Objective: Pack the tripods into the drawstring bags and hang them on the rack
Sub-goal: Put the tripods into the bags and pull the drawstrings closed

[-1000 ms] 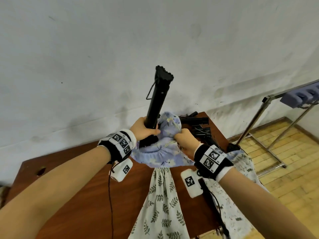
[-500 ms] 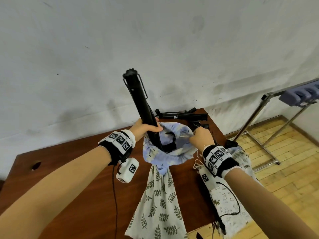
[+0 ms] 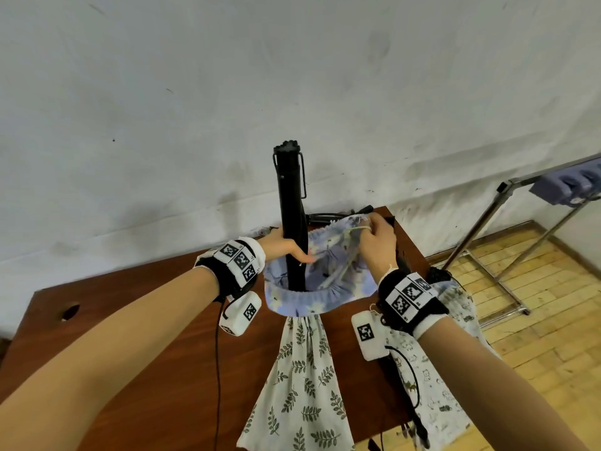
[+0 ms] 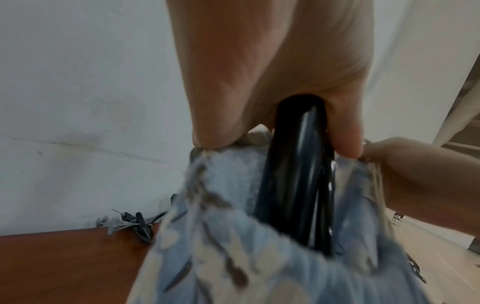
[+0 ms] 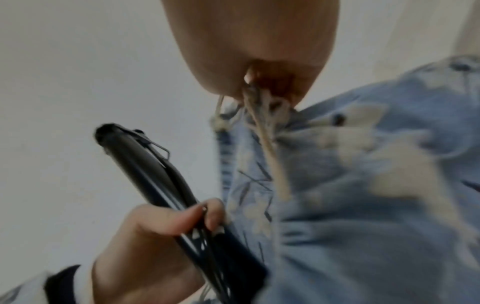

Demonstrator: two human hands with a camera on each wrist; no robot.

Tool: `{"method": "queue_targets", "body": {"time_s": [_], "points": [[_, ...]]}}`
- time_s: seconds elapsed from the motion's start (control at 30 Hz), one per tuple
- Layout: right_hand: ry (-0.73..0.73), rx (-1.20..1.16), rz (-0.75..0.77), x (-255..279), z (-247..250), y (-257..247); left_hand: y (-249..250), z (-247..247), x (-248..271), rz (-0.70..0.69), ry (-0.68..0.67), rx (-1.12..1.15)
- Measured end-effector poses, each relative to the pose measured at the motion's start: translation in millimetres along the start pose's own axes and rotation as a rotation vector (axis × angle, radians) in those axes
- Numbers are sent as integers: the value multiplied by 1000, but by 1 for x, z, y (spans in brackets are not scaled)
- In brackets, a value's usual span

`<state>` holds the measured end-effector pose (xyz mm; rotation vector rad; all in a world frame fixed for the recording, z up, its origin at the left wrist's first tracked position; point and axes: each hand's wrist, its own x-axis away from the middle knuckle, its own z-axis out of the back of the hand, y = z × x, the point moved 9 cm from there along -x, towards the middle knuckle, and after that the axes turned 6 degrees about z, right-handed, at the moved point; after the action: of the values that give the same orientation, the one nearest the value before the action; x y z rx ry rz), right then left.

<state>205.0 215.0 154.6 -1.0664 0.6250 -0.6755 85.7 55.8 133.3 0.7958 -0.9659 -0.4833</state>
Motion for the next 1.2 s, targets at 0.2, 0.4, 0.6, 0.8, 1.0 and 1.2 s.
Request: {"method": "queue_targets", "body": {"time_s": [0.2,0.4,0.6,0.8,1.0,1.2], "points": [[-28,-30,116,10,-12,-28,1,31,-17,61,313,-351],[-78,-216,-22,8,-30,-30,20,20,-18,-13,190,-447],[-450,-194,-20,25,-51,-34,29,7,-8,-79,39,-450],[-324,-329,-125,18,-52,-22,35,-13,6,-174,-118,-487],[-190,-92,8,8,-27,-22,15,0,6,-290,91,-322],[-80,-90,42,10,-11,-24,-49,19,-16,89,218,-643]]}}
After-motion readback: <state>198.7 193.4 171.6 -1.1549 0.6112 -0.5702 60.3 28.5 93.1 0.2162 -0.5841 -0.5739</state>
